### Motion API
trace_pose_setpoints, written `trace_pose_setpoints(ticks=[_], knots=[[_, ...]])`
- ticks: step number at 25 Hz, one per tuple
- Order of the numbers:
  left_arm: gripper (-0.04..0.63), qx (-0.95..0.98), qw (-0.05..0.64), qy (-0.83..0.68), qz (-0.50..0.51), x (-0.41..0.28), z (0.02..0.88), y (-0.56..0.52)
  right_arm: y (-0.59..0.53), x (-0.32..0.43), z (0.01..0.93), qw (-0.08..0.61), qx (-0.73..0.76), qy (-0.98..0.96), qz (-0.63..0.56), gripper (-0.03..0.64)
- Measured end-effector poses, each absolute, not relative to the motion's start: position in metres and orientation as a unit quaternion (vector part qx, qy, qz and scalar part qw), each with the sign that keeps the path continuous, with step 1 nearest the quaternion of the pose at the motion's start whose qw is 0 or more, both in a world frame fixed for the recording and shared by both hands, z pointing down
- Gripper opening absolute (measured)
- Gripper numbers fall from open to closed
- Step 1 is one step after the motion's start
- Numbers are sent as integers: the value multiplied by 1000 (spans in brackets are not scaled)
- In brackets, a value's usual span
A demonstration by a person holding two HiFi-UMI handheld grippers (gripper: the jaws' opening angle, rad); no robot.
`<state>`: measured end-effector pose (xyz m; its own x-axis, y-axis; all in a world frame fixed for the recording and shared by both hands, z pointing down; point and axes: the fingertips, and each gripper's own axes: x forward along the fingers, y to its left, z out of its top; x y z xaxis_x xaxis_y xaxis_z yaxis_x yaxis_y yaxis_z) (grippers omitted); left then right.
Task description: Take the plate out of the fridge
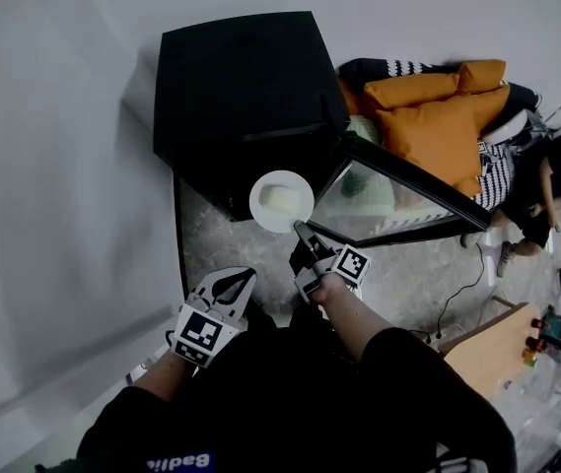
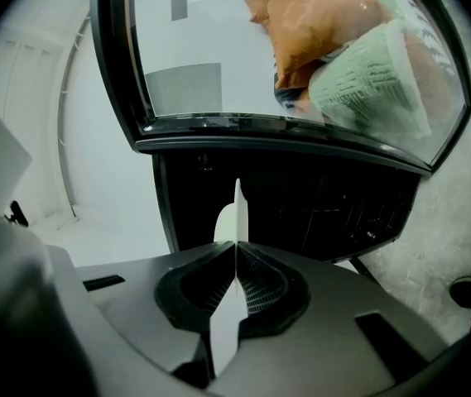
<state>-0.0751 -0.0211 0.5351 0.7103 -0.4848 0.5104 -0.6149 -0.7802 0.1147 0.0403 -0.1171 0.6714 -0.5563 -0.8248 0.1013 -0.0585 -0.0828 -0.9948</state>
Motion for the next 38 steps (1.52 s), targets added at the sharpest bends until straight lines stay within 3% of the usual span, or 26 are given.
trace_pose_setpoints(ticks=[22,38], knots=[[8,904,144,-336,220,-73,529,-13,-76,51,543,292,-287,637,-653,15],[8,895,153,-358,216,-82,529,-22,-121,18,458,283,-248,671,-639,15]])
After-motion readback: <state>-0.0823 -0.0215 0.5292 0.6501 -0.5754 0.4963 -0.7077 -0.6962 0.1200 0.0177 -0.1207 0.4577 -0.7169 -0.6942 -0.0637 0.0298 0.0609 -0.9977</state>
